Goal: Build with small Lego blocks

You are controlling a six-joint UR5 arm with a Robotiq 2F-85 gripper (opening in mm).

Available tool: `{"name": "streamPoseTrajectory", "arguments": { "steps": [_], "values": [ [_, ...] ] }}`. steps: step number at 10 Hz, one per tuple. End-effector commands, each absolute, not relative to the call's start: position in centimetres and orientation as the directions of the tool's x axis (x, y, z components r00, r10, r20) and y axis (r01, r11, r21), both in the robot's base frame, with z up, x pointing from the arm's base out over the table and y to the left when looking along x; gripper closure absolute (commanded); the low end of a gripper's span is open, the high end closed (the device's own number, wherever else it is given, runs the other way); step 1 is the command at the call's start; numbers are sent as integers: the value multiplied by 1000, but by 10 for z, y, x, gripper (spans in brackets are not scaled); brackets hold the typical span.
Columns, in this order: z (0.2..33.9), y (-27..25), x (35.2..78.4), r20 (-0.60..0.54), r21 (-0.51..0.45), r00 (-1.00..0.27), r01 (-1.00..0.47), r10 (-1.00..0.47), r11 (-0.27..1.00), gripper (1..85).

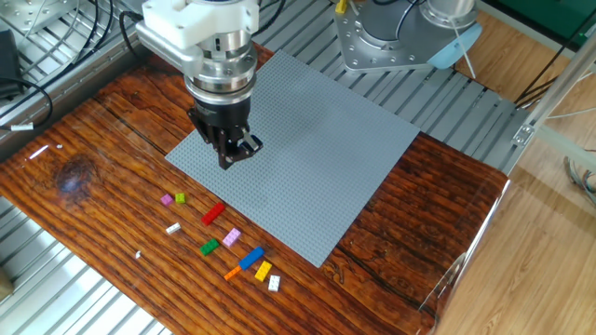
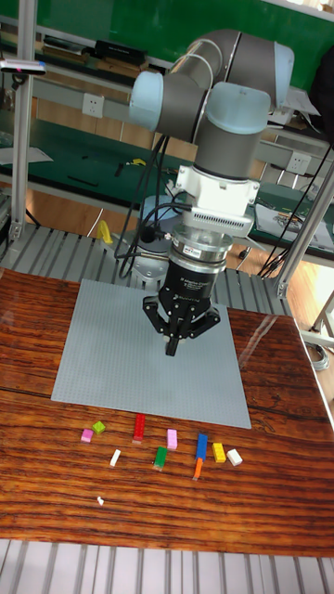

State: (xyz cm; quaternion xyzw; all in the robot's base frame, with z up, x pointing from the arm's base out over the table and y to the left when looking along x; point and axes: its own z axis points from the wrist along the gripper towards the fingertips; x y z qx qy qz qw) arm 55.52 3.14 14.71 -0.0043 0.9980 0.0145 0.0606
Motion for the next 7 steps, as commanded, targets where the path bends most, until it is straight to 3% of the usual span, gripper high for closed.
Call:
{"name": "streamPoseTrajectory", "arguments": {
  "steps": [1, 3, 7],
  "values": [
    [146, 42, 535, -50, 76, -996, -72, -68, 995, 847],
    [147, 55, 531, -49, 120, -988, -154, -149, 981, 847],
    [147, 75, 551, -85, 155, -987, -145, -133, 977, 793]
  ]
}}
